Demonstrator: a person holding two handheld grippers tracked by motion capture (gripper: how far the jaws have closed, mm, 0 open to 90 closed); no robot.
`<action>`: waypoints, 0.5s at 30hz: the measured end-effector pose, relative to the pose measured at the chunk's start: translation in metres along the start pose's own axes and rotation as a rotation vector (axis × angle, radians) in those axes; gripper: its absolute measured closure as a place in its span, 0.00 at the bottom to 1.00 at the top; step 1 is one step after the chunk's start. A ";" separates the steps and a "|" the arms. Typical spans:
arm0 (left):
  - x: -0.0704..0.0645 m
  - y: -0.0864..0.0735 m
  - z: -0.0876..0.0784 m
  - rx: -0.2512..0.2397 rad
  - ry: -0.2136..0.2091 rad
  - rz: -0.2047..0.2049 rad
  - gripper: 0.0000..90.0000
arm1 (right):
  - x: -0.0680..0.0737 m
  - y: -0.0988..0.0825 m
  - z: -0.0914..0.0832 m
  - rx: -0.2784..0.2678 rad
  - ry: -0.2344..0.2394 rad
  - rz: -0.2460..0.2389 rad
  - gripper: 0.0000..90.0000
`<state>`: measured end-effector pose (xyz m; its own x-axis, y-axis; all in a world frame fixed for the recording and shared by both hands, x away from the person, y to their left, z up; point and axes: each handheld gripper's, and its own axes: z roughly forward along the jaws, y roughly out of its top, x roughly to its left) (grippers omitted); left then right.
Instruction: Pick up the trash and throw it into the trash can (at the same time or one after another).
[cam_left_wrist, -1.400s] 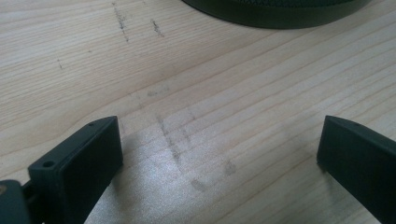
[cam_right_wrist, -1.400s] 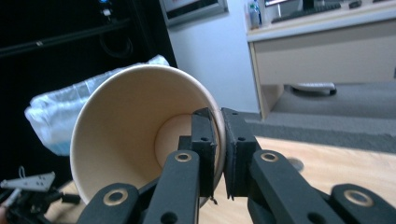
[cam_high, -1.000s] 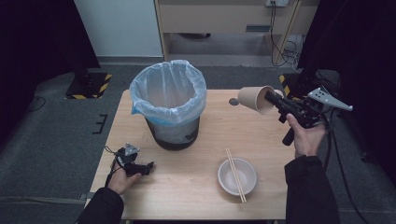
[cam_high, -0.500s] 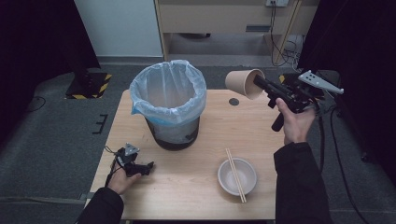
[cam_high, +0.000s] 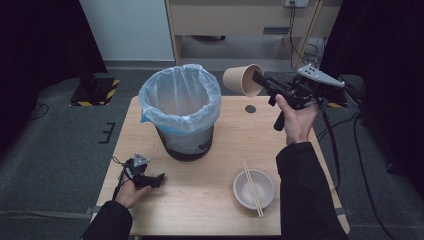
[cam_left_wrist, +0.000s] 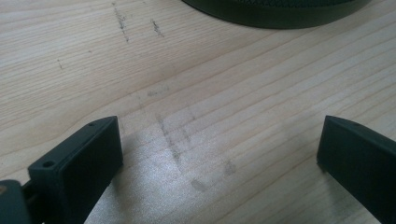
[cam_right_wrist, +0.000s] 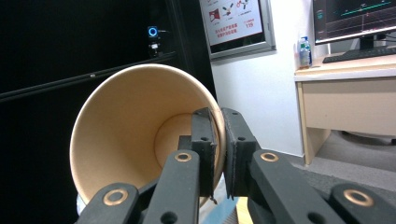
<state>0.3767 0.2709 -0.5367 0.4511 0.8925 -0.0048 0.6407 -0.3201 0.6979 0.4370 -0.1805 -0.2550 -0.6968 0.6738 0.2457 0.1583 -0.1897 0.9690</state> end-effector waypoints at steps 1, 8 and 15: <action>0.000 0.000 0.000 0.000 0.000 0.000 0.00 | 0.003 0.000 0.007 0.002 0.005 -0.006 0.94; 0.000 0.000 0.000 0.000 0.000 0.000 0.00 | 0.013 0.001 0.031 0.006 0.024 -0.018 0.94; 0.000 0.000 0.000 -0.001 0.000 0.000 0.00 | 0.020 -0.004 0.053 0.025 0.037 -0.020 0.94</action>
<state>0.3768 0.2709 -0.5367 0.4508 0.8926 -0.0050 0.6405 -0.3196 0.6983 0.4597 -0.1280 -0.2523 -0.7257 0.6501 0.2252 0.1609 -0.1579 0.9743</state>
